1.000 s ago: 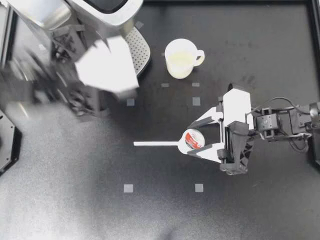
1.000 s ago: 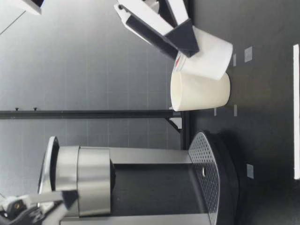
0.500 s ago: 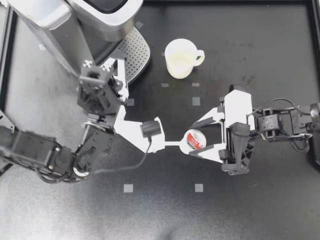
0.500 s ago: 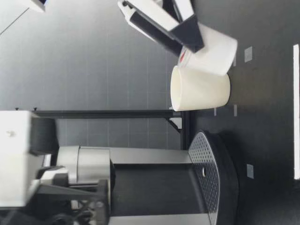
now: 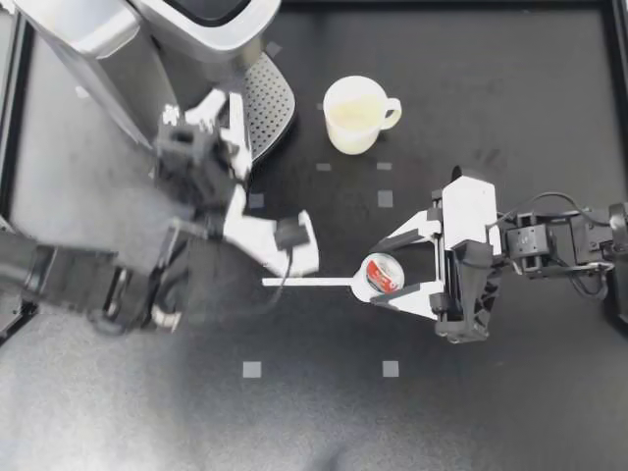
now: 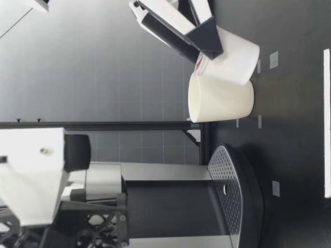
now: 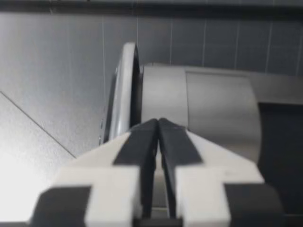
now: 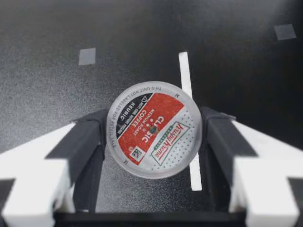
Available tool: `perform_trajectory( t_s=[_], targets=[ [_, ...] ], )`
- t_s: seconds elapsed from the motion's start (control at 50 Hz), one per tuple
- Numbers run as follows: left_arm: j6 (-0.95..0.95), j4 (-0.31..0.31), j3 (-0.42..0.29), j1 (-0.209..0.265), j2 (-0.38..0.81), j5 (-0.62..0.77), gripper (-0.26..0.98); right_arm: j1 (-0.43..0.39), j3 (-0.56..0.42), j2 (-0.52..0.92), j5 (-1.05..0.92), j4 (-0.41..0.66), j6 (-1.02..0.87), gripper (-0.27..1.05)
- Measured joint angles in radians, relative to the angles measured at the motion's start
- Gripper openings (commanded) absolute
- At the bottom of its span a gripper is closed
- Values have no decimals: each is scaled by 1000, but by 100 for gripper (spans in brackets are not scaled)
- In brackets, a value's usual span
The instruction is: Place the coffee capsule inside the capsule container, then place the cup onto the center of the cup tray.
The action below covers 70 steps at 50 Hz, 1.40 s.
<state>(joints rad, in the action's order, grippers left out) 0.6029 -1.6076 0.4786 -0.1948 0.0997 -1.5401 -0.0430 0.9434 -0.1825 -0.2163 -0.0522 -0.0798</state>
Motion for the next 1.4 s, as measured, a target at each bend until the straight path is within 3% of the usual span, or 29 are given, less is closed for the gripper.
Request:
perform_trajectory(
  t_s=[0.34,0.72,0.96,1.12,1.4],
  targets=[
    [0,-18,6,52,-12,0,14,0,0,0,0,0,-2,55],
    [26,-55,8,64,-92,2,14,0,0,-6,0,0,-9,55],
    [110,-80,8,140,-195,58,14,0,-2,-40,-6,0,-17,55],
    [238,-80,11,161,-276,138,14,0,-3,-66,-32,0,-20,55],
    [434,-81,80,242,-433,287,14,-2,-9,-72,-60,0,-26,55]
  ],
)
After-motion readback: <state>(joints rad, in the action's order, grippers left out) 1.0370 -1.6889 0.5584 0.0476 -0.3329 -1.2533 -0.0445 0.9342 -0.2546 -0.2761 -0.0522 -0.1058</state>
